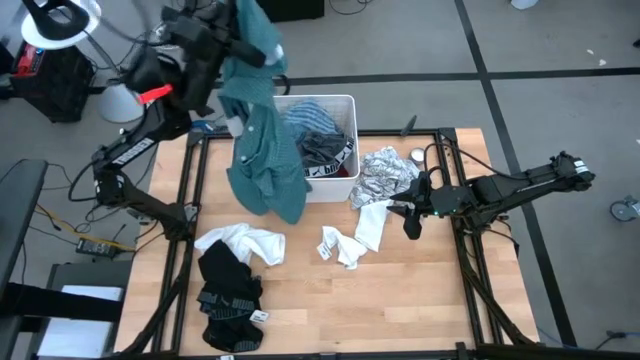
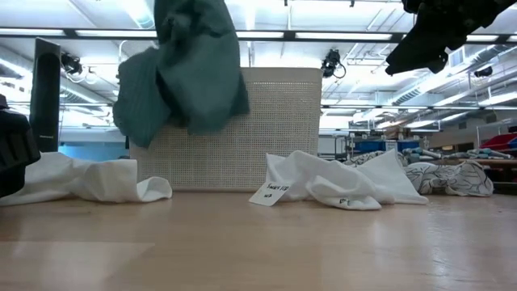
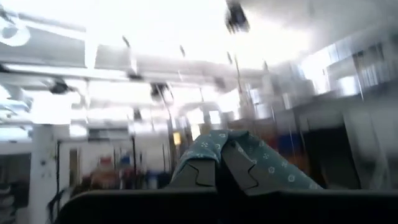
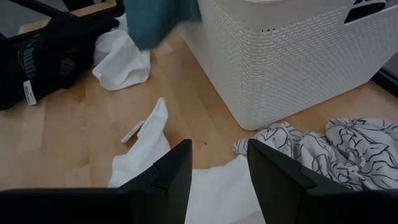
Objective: Sort clothes
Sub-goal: Put the green patterned long sleeve shirt into the white laundry bin
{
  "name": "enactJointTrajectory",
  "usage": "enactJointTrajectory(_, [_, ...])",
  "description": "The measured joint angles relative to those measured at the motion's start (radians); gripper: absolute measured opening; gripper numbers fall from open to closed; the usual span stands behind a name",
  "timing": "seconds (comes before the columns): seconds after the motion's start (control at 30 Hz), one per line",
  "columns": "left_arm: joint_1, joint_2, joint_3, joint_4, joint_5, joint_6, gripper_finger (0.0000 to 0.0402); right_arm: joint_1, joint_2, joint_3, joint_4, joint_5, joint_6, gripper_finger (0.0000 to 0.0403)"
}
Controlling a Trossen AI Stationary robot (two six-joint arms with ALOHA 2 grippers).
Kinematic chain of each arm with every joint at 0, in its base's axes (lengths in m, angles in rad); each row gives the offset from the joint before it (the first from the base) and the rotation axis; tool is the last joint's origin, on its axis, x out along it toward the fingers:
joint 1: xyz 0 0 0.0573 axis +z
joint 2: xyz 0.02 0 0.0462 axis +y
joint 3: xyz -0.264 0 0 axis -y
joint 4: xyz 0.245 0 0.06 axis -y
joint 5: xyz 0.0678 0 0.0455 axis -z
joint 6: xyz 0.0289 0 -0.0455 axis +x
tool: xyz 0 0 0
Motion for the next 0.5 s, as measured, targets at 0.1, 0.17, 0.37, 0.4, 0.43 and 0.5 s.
enactJointTrajectory(0.1, [0.000, -0.006, -0.001, -0.265, 0.000, 0.000, 0.0000, 0.000, 0.000, 0.000, 0.000, 0.000, -0.004, 0.0155])
enactJointTrajectory(0.17, [-0.003, -0.011, -0.002, -0.434, 0.000, -0.004, 0.0000, 0.000, 0.000, 0.000, 0.000, 0.000, -0.005, 0.0155])
enactJointTrajectory(0.37, [-0.028, -0.014, -0.001, -0.875, -0.019, -0.200, 0.0000, 0.000, 0.000, 0.000, 0.000, 0.000, -0.006, 0.0155])
enactJointTrajectory(0.4, [-0.032, -0.014, -0.001, -0.943, -0.016, -0.243, 0.0000, 0.000, 0.000, 0.000, 0.000, 0.000, -0.006, 0.0155])
enactJointTrajectory(0.43, [-0.036, -0.014, -0.001, -1.008, -0.007, -0.278, 0.0000, 0.000, 0.000, 0.000, 0.000, 0.000, -0.006, 0.0155])
enactJointTrajectory(0.5, [-0.042, -0.014, -0.001, -1.132, 0.012, -0.335, 0.0000, 0.000, 0.000, 0.000, 0.000, 0.003, -0.006, 0.0155])
